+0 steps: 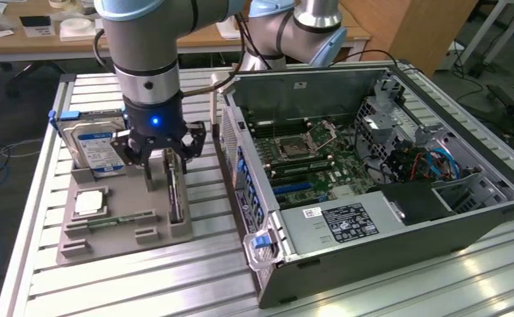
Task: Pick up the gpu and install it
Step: 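Pick up the gpu and move the gpu toward the slot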
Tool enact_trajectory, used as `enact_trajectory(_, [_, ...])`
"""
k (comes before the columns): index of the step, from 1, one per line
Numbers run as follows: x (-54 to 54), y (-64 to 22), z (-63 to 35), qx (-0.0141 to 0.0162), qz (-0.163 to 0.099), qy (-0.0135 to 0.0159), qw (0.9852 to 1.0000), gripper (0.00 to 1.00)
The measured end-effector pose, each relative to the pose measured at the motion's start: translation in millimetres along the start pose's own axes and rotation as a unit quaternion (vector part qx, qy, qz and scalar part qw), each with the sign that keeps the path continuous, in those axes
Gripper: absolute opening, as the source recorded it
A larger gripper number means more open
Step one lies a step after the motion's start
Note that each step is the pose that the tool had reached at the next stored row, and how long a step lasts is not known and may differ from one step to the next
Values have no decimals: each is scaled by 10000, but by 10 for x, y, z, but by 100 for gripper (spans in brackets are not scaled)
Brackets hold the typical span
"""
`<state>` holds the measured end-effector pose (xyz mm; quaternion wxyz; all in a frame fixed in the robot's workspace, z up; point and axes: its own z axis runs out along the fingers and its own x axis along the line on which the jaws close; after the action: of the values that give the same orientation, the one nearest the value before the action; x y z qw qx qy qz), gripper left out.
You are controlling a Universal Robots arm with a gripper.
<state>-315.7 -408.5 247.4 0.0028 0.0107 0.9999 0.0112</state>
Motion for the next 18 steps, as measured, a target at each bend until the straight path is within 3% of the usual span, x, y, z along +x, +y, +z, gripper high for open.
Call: enact_trajectory(18, [0, 0, 2, -1, -1, -5, 10000, 65])
